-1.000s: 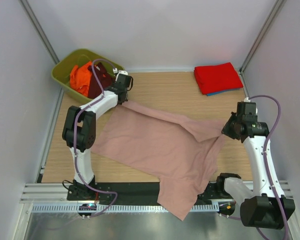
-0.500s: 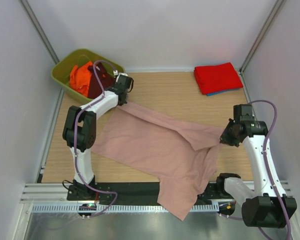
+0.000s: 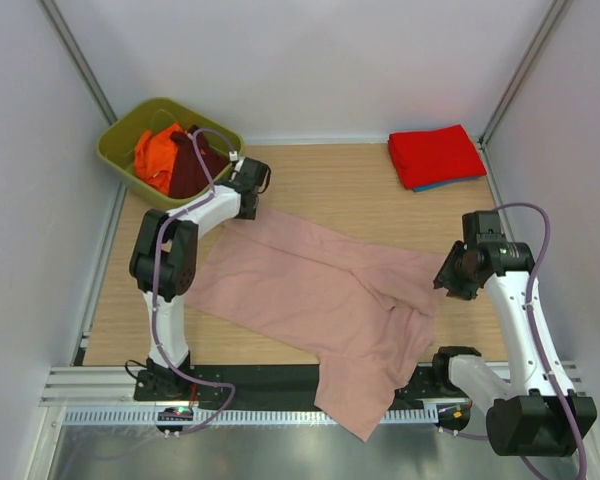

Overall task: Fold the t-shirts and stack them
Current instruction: Fold the tshirt

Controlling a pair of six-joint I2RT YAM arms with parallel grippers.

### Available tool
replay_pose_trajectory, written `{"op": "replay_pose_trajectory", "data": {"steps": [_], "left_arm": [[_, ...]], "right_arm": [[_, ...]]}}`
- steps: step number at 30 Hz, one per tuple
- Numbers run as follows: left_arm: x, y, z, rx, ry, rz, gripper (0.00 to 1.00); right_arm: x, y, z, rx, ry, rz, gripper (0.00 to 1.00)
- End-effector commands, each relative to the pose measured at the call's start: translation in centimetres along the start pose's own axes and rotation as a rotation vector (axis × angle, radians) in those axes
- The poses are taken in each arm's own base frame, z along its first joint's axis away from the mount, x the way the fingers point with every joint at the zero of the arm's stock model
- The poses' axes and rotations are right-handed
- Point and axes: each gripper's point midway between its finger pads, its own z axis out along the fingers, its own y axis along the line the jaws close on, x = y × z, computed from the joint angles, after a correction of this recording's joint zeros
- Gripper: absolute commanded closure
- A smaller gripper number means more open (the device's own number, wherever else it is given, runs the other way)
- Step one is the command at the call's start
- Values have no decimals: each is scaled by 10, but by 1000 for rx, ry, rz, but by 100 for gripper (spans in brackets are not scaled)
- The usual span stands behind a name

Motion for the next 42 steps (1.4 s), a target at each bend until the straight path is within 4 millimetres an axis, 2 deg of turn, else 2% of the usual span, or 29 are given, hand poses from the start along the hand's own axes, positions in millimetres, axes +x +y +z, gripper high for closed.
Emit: {"op": "replay_pose_trajectory", "data": {"steps": [1, 3, 4, 9, 10, 15, 20, 25, 28, 34, 37, 42], "left_arm": [[-20, 21, -24, -47, -62, -100, 46], [-25, 16, -36, -8, -77, -122, 47], [-27, 12, -38, 12, -82, -120, 47], [-37, -18, -55, 123, -118, -76, 52], [-39, -26, -59, 148, -130, -64, 55], [-42, -42, -67, 213, -143, -77, 64], [-43, -61, -77, 271, -152, -78, 72], [-35, -82, -79, 340, -115, -102, 77], [-30, -93, -75, 363, -92, -115, 81], [-27, -113, -76, 405, -80, -137, 85], [-28, -114, -73, 392, -85, -138, 86], [-27, -118, -69, 391, -85, -135, 86]], "right_arm": [[-7, 3, -14, -17, -29, -19, 59], [-25, 12, -15, -28, -72, -16, 51], [-31, 15, -13, -31, -77, -14, 50], [-66, 37, 22, -31, -98, 27, 47], [-73, 39, 34, -12, -100, 41, 43], [-84, 33, 63, 54, -106, 70, 38], [-93, 21, 78, 106, -125, 106, 34], [-89, 7, 108, 173, -94, 139, 32], [-91, 11, 126, 158, -93, 158, 33], [-92, 6, 147, 160, -109, 188, 39], [-103, 7, 158, 157, -127, 186, 45], [-119, 4, 172, 197, -123, 196, 62]]}}
